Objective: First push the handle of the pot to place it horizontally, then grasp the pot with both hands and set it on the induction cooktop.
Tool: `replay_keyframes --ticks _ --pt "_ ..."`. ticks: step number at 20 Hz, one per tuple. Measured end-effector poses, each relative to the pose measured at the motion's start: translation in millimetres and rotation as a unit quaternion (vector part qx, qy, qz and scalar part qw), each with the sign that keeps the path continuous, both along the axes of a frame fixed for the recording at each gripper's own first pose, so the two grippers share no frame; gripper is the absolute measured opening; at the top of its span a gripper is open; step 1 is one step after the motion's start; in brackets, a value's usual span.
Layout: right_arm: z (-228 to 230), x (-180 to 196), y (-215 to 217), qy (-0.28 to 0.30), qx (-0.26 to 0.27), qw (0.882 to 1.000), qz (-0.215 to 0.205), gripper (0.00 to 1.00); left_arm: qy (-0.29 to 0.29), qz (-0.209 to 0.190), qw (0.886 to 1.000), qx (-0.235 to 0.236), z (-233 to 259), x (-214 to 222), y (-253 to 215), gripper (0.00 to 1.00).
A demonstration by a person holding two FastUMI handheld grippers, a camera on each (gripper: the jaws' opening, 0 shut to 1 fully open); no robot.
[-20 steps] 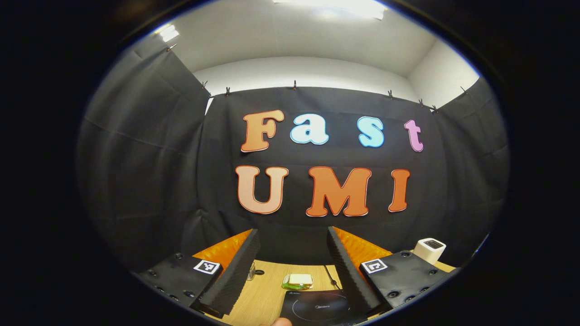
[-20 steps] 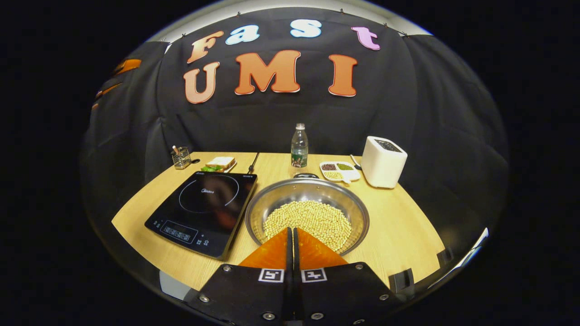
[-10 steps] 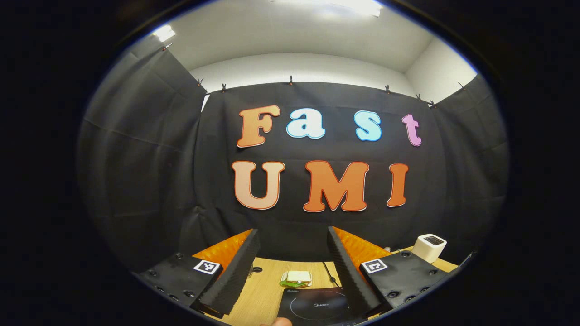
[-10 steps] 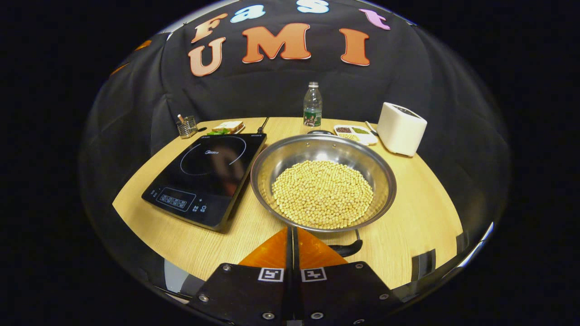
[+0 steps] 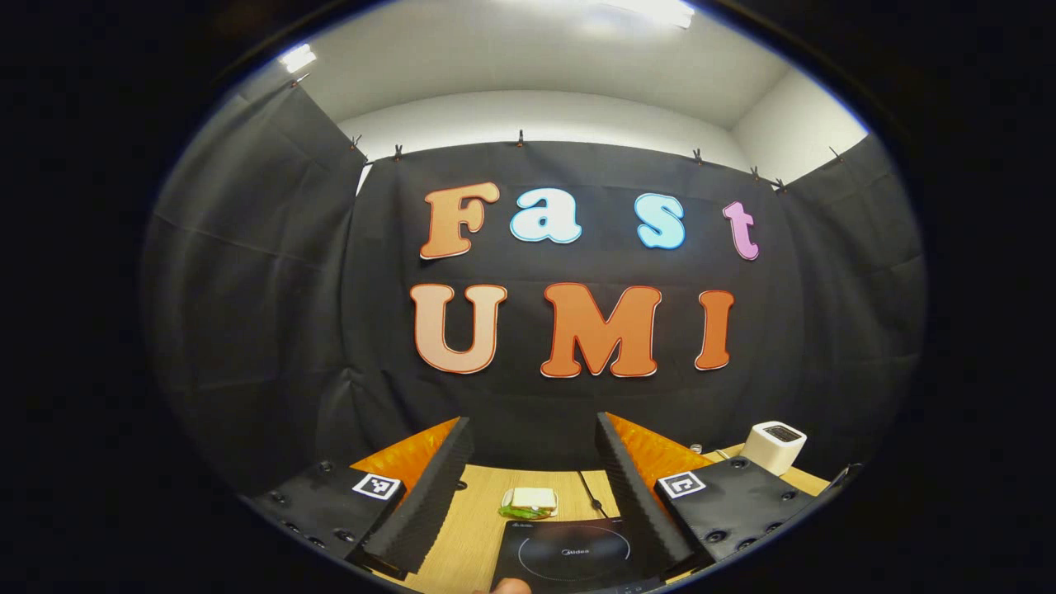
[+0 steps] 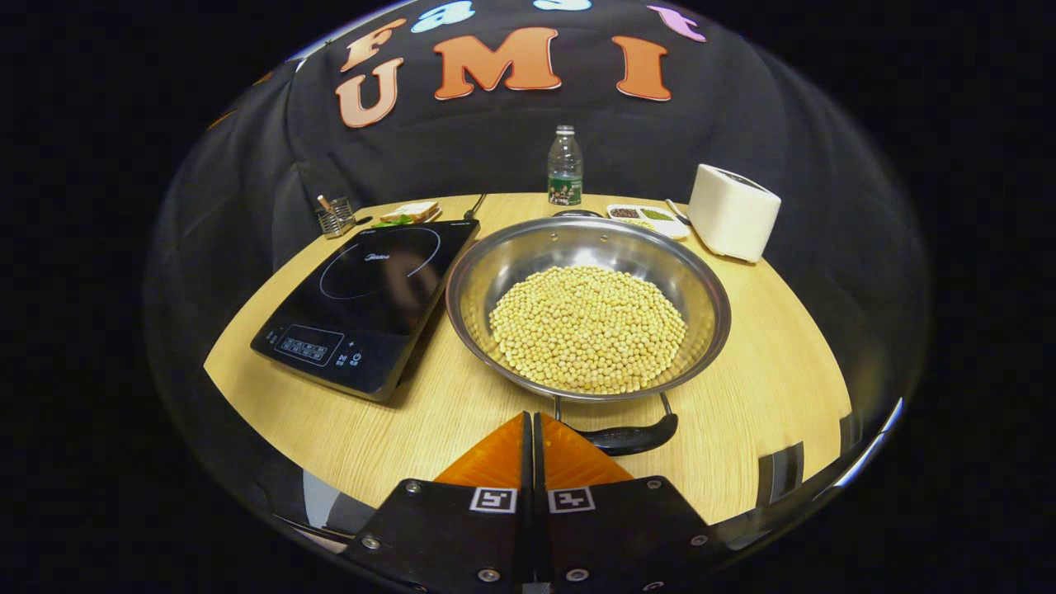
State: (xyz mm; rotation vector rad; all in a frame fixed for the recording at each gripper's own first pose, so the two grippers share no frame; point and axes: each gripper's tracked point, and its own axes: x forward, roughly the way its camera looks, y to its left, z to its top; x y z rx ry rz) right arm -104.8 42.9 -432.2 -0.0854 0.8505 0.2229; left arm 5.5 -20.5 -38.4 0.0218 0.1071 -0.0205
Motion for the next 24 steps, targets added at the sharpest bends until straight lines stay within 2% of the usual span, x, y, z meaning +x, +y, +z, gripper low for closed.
replay_keyframes --ticks 7,24 --pt "-2 13 -34 0.002 -0.002 0.999 -0.046 0.00 0.011 0.018 1.000 -0.004 -14 5 14 0.99" --pt "-11 51 -109 0.012 -0.011 0.992 -0.125 0.00 -0.013 0.014 1.000 0.008 -3 5 4 0.99"
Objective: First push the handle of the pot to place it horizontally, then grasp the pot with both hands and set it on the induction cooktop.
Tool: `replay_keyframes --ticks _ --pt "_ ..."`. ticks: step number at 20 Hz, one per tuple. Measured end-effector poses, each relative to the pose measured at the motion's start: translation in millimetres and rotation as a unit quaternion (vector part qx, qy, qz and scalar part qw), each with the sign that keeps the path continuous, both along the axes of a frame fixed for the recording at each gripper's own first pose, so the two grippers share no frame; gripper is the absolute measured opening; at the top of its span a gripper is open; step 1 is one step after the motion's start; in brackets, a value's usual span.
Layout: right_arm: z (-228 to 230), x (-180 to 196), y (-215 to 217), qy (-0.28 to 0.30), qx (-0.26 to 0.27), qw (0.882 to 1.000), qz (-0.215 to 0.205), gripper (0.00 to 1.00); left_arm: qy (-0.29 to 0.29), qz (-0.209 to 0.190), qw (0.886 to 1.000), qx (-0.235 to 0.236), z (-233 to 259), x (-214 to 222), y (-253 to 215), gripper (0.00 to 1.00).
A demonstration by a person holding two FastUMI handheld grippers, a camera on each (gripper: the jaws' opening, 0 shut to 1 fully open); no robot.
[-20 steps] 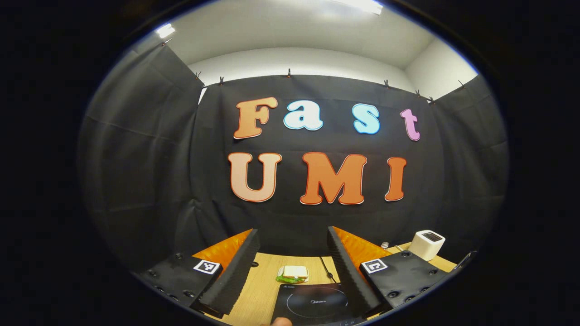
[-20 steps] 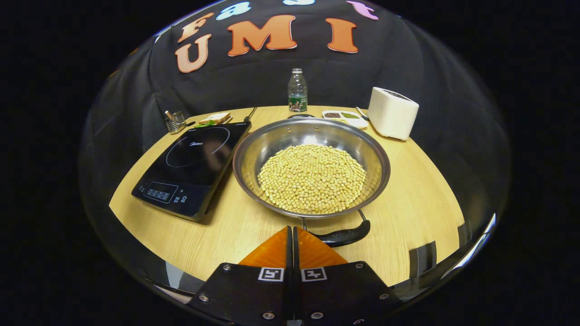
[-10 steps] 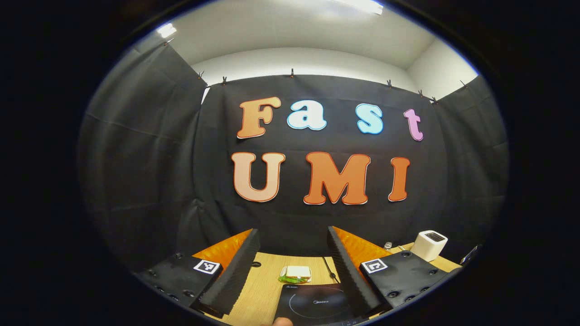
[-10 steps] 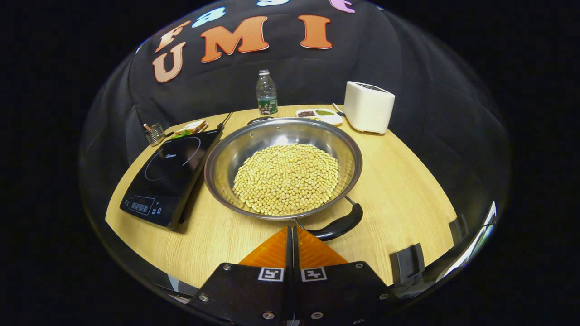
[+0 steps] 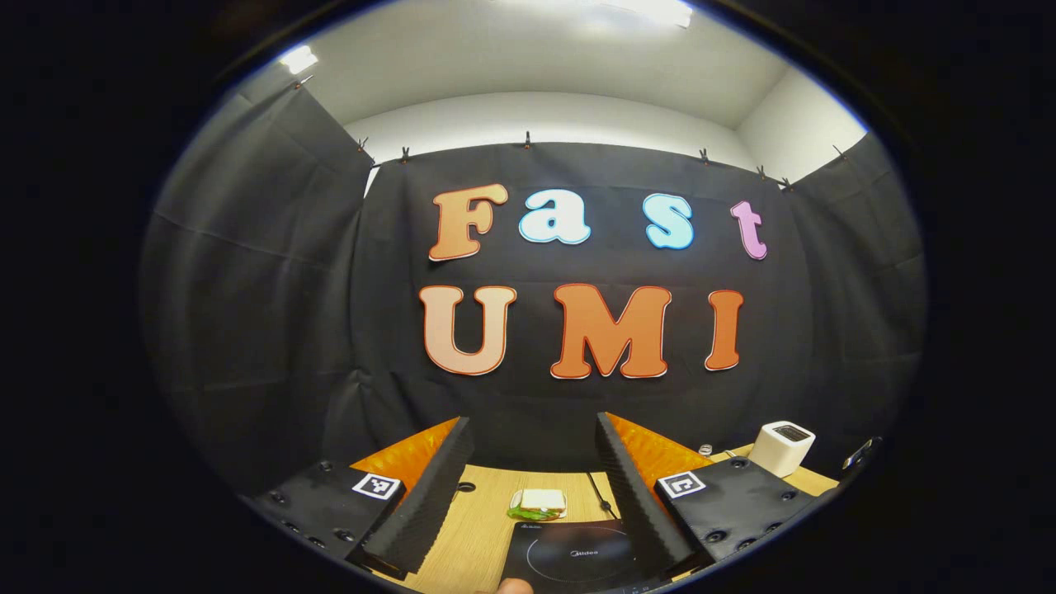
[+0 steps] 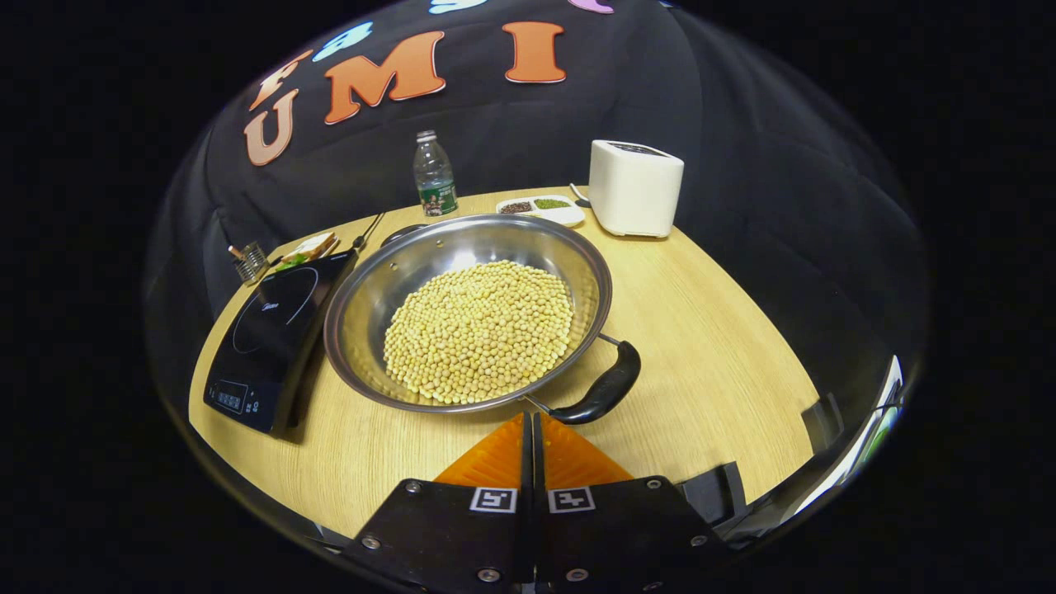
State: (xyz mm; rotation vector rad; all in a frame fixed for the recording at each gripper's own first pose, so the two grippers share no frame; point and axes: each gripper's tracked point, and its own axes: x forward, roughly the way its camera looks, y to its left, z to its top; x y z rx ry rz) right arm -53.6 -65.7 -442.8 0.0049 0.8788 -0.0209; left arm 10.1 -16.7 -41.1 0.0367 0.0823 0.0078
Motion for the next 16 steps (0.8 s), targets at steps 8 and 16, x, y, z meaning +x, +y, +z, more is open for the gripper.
replay_keyframes --ticks 8,16 --pt "-4 35 -29 -0.007 0.008 0.999 -0.038 0.00 -0.003 -0.009 1.000 -0.002 -3 1 -11 0.99" --pt "-10 77 -50 -0.019 0.026 0.997 -0.077 0.00 0.011 -0.012 1.000 -0.003 -22 10 -22 0.99"
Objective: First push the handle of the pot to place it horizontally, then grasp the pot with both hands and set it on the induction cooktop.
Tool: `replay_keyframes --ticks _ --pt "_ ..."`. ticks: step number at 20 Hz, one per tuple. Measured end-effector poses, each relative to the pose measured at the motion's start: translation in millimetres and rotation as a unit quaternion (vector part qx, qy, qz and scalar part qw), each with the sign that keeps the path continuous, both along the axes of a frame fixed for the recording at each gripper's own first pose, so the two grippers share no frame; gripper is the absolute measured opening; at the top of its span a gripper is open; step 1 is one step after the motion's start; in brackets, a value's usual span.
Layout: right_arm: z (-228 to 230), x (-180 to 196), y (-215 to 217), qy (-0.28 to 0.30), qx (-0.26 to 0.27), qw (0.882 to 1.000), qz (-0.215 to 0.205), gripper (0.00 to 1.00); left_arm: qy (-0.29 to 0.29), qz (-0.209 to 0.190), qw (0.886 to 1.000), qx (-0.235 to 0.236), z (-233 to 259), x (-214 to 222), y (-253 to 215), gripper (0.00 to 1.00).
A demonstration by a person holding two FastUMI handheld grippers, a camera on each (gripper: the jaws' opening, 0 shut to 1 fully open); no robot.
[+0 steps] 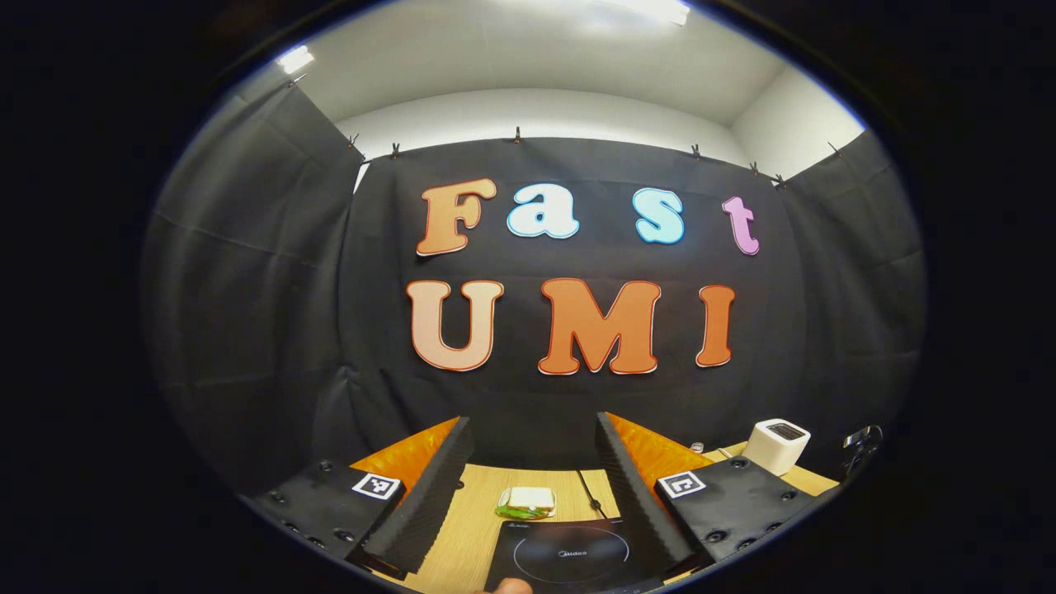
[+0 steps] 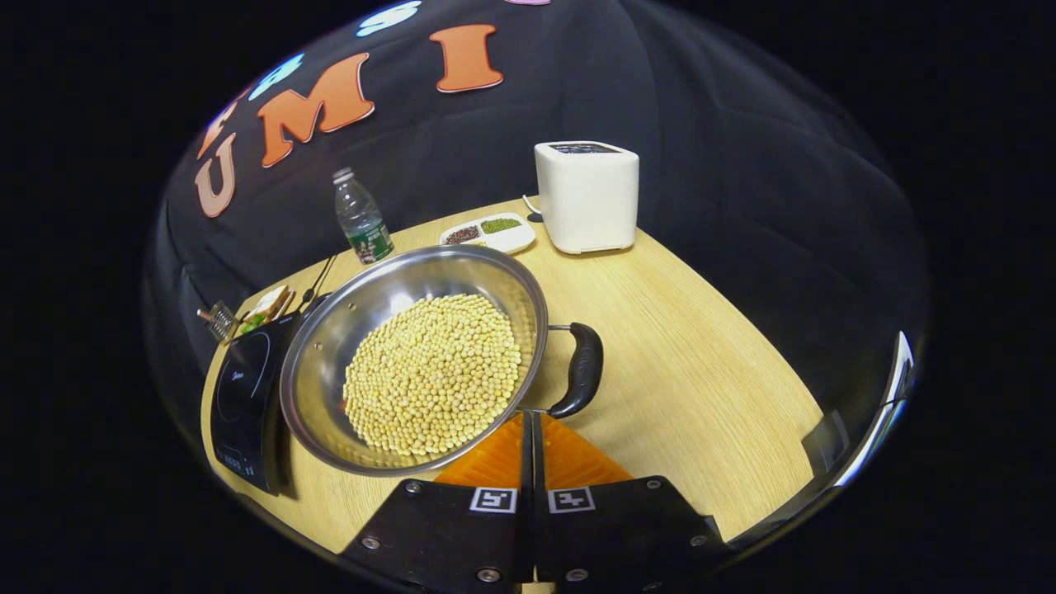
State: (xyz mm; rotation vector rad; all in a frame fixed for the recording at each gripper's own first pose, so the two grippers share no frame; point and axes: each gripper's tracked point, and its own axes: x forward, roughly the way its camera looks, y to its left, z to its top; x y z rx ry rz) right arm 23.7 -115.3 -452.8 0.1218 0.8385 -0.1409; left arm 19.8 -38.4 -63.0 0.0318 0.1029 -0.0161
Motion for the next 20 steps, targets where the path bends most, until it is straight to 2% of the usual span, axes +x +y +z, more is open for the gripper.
replay_keyframes --ticks 9,13,16,20 --pt "-7 51 -15 -0.007 0.013 1.000 -0.020 0.00 0.037 -0.001 0.999 0.015 -59 16 -23 0.97" --pt "-30 67 -42 0.020 -0.033 0.999 -0.038 0.00 0.076 -0.023 0.997 0.016 -106 21 -49 0.98" --pt "-36 77 -45 0.020 -0.011 0.998 -0.055 0.00 0.103 -0.035 0.994 0.011 -141 25 -65 0.99" --pt "-36 84 -51 0.023 -0.022 0.998 -0.054 0.00 0.138 -0.051 0.989 0.001 -187 27 -95 0.98"
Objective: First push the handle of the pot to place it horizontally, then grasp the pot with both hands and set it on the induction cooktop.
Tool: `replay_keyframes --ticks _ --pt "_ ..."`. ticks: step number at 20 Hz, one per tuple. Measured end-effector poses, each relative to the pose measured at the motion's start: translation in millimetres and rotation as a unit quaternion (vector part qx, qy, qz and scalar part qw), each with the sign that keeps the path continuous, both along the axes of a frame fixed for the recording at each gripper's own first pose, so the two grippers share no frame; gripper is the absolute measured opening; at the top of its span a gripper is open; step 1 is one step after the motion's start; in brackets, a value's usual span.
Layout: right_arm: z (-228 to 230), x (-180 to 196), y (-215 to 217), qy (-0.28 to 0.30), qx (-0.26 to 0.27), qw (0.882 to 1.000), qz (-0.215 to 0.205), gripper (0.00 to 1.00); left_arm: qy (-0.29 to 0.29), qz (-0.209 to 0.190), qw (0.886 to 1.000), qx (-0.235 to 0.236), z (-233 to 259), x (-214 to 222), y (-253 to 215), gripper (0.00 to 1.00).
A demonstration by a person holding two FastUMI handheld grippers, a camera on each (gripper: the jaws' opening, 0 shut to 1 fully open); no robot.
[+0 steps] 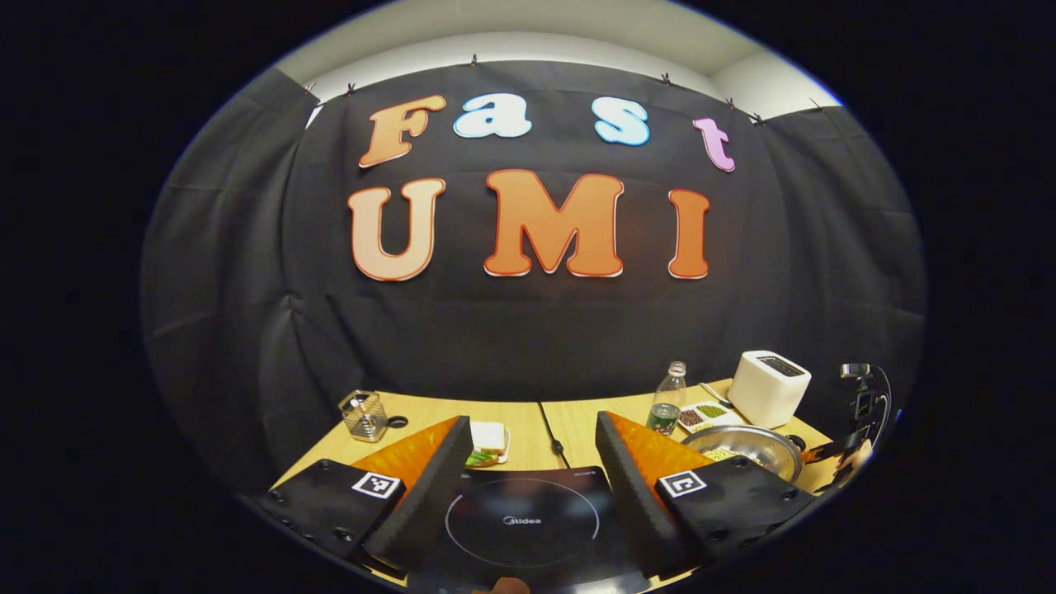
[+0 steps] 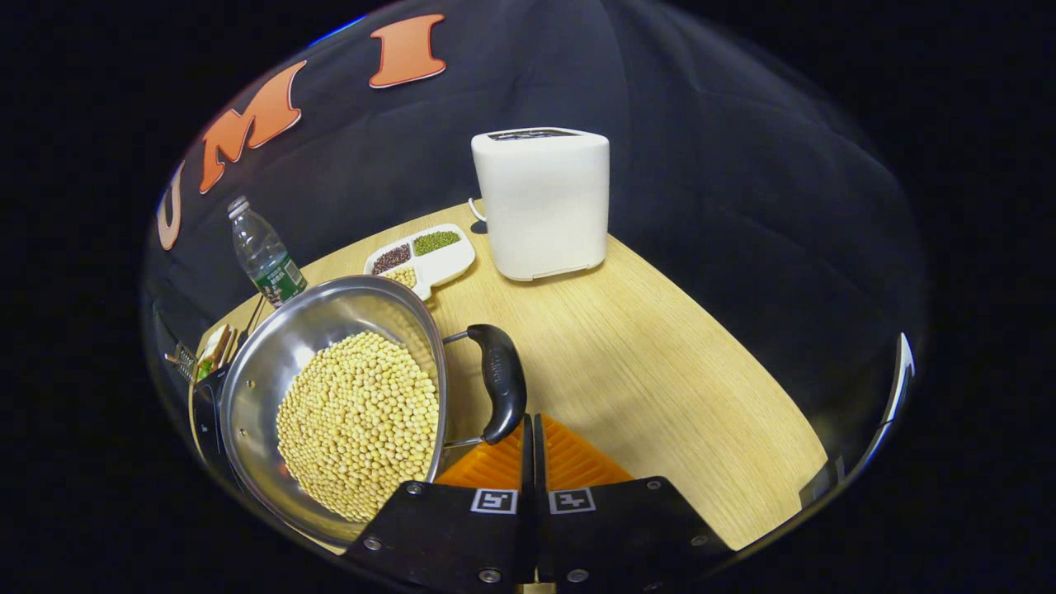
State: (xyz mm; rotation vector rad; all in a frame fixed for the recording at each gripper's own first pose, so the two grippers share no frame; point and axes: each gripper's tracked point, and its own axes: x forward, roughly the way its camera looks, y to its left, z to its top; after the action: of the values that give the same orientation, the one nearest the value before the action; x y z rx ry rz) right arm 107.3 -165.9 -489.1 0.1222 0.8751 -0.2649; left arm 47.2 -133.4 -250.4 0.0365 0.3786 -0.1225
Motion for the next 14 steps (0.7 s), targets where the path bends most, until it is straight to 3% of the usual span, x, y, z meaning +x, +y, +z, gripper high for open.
replay_keyframes --ticks 9,14 --pt "0 14 -14 0.011 -0.026 1.000 0.001 0.00 0.078 -0.031 0.995 -0.049 -90 11 -84 0.98" --pt "27 21 -32 -0.035 -0.012 0.999 -0.020 0.04 0.103 -0.042 0.993 -0.047 -135 18 -122 0.99"
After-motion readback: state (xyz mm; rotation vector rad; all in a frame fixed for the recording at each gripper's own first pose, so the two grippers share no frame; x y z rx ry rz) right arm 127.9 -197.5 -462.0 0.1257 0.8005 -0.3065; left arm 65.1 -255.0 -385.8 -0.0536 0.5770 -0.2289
